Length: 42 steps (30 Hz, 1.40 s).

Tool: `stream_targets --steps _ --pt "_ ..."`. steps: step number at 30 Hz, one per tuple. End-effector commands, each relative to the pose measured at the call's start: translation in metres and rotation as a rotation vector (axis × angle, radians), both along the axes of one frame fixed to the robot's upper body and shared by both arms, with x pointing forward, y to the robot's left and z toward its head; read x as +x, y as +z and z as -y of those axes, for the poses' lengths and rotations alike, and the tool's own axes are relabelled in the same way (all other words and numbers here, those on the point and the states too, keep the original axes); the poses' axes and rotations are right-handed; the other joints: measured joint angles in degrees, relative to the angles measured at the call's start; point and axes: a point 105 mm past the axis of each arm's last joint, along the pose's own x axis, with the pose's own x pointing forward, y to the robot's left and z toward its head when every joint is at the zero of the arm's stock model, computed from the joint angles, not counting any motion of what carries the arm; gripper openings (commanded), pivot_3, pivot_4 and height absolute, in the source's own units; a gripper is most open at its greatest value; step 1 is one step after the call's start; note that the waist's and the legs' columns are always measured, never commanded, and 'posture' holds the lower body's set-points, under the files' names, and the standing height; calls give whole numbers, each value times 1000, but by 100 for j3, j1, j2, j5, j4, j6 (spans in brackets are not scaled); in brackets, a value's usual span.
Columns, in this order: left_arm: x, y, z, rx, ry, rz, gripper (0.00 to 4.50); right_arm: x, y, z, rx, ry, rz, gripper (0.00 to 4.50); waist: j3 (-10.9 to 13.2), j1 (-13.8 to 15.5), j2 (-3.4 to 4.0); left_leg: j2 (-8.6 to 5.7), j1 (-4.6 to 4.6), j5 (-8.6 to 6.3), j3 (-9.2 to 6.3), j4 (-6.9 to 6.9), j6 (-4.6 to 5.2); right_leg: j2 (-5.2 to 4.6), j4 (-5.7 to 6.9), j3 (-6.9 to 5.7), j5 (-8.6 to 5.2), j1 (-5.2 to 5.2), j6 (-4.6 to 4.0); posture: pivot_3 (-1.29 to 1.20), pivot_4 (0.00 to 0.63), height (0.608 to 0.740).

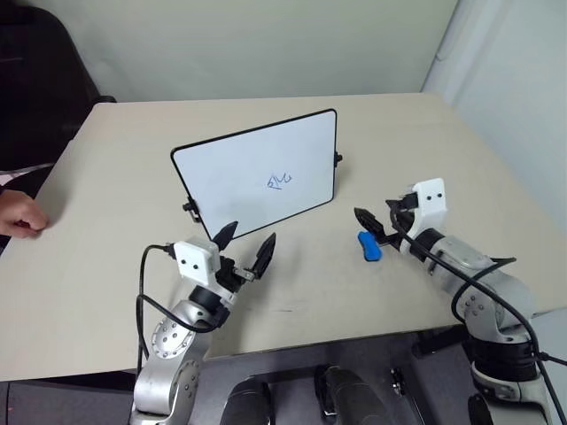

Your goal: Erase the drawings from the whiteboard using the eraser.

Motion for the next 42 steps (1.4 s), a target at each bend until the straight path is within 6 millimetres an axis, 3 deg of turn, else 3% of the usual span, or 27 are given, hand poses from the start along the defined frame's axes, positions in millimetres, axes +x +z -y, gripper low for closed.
stream_targets --steps 1,4,8,30,33,39,40,42 --pt "-5 10 4 -1 -10 45 4500 1 1 12 -19 -57 -113 4442 0 2 0 0 0 0 0 0 0 1 0 0 0 -1 0 0 150 735" --pt "-5 10 4 -2 -11 43 4500 1 4 10 -12 -43 -194 4442 0 -3 0 -1 0 0 0 -1 0 1 1 0 1 -3 1 0 150 735" --pt "-6 10 4 -4 -14 41 4500 -3 -4 9 -134 -24 -332 4442 0 -6 0 -2 -1 0 1 -1 0 3 1 -1 1 -5 2 0 150 735" --pt "-8 9 6 -21 -9 41 4500 14 -30 -4 -284 43 -446 4442 0 0 0 -1 -4 -3 2 -4 0 3 4 -1 1 -14 -5 0 150 735" --pt "-9 9 8 -20 -10 42 4500 15 -33 -3 -288 48 -456 3570 0 0 0 -1 -3 -2 2 2 1 3 4 -1 6 -14 -6 0 150 735" --pt "-9 8 8 -20 -9 41 4500 15 -38 -1 -302 57 -474 1405 0 0 0 1 -2 -3 2 2 0 3 4 -1 7 -14 -8 0 150 735" --pt "-9 8 9 -20 -9 41 4500 14 -38 -2 -303 61 -474 1173 0 -1 0 1 -2 -3 2 1 0 3 4 -1 7 -14 -8 0 150 735" --pt "-9 8 9 -20 -8 41 4500 14 -38 -2 -305 68 -476 1173 0 -2 0 1 -2 -3 2 1 0 3 4 -1 7 -14 -8 0 150 735"
